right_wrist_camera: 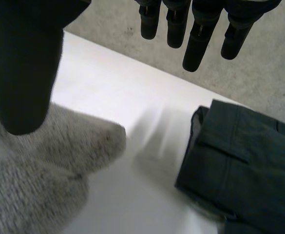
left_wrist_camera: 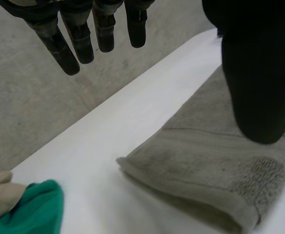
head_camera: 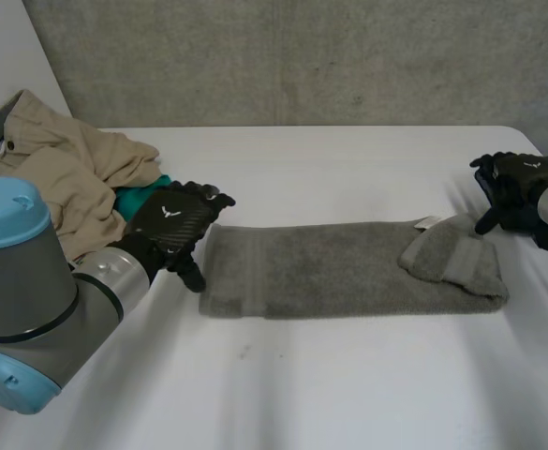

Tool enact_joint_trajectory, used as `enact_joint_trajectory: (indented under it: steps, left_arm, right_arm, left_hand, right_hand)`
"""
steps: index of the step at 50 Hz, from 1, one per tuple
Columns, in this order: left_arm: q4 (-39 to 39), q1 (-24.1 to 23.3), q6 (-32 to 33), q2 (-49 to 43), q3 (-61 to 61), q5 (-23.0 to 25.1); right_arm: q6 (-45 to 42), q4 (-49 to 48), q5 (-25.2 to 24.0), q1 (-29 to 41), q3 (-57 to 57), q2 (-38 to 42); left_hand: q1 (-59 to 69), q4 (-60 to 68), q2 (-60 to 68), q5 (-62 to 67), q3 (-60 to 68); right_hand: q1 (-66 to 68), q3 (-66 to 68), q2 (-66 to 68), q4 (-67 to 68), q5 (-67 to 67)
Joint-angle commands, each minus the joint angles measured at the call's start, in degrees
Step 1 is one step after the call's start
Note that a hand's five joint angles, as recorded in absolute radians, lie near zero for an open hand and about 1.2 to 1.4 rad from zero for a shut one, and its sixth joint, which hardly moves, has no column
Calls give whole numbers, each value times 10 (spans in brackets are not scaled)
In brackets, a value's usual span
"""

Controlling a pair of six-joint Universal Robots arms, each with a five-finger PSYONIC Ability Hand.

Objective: Fold the laundry.

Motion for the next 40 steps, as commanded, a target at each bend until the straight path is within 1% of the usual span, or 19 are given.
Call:
enact_joint_trajectory:
  steps: [1,5,8,10,13,14,17,18,20,25,29,36,37,38,39,40]
  left_arm:
    - [-2,-4,10,2,-1,-20]
    - [-2,-8,10,2,-2,-22]
    - [-2,-9,10,4,-2,-23]
    - [-2,-8,10,4,-2,-22]
    - [-2,-5,10,5,-2,-21]
    - [-2,-5,10,5,-2,-21]
    - [-2,-3,10,5,-2,-21]
    - [-2,-2,10,5,-2,-20]
    - [-2,-2,10,4,-2,-20]
    - [-2,-4,10,2,-4,-21]
    - [-1,-3,10,3,-4,-21]
    - [-1,-2,10,2,-4,-21]
    - [-1,-2,10,2,-4,-21]
    - [-1,-2,10,2,-4,-21]
    - [-1,-2,10,2,-4,-21]
    - [-1,-2,11,5,-4,-22]
  right_arm:
    - [27,9,8,21,2,-34]
    - [19,43,19,48,20,-66]
    - [-6,66,27,81,50,-94]
    - [-34,73,33,111,81,-109]
    - [-67,66,45,137,108,-116]
    - [-88,53,54,151,122,-115]
    - [-115,26,76,166,138,-110]
    - [-129,7,92,171,144,-103]
    - [-138,-6,108,175,148,-97]
    - [-155,-21,132,179,155,-74]
    - [-157,-33,133,177,158,-58]
    - [-163,-68,125,177,158,-34]
    - [-164,-70,125,178,158,-34]
    - [-164,-71,126,178,158,-34]
    - [-162,-73,126,178,161,-37]
    - [-160,-78,123,178,165,-43]
  left_hand:
    - [-17,-15,-17,-30,-20]
    - [-17,-15,-17,-30,-20]
    - [-17,-15,-17,-30,-20]
    - [-17,-15,-17,-30,-20]
    - [-17,-15,-17,-30,-20]
    - [-17,-15,-17,-30,-20]
    - [-17,-15,-17,-30,-20]
    - [-17,-15,-17,-30,-20]
    - [-17,-15,-17,-30,-20]
    - [-17,-15,-17,-30,-20]
    - [-17,-15,-17,-30,-20]
    - [-17,-15,-17,-30,-20]
    - [-17,-15,-17,-30,-20]
    - [-17,-15,-17,-30,-20]
    - [-17,-15,-17,-30,-20]
    - [-17,-15,-17,-30,-20]
  right_hand:
    - [-25,-137,-14,-18,-17]
    - [53,-59,64,59,60]
    - [103,-9,114,109,110]
    - [160,48,171,166,167]
    - [219,107,230,225,226]
    - [269,157,280,276,277]
    - [329,216,340,335,336]
    - [337,225,348,343,344]
    - [337,225,348,343,344]
    - [324,212,335,330,331]
    - [285,173,296,291,292]
    - [290,178,301,296,297]
    - [308,196,319,315,316]
    - [364,251,374,370,371]
    - [496,383,507,502,503]
    - [669,556,680,675,676]
